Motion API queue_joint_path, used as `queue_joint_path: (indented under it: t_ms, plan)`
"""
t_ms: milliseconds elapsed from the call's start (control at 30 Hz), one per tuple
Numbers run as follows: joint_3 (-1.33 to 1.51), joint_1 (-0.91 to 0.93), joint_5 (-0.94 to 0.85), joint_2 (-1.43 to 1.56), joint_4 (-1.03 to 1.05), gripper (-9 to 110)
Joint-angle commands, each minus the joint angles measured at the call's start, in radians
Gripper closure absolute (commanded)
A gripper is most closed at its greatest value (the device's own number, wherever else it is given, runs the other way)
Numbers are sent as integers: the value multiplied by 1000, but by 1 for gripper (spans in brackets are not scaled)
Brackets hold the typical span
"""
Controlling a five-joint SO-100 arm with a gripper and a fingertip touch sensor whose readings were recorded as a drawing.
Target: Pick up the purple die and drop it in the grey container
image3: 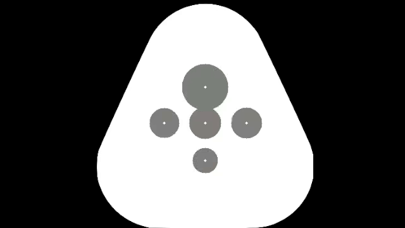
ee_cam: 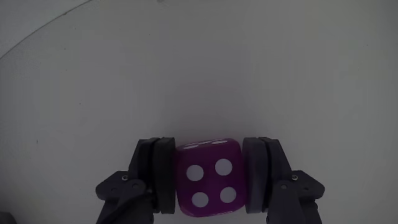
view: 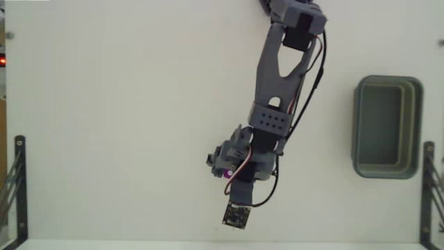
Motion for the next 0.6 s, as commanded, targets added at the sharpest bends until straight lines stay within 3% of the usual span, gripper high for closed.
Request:
queue_joint_path:
  t_ms: [0, 567]
  plan:
    - [-4, 23, 5, 51, -18, 41]
    - [-4, 23, 5, 51, -18, 43]
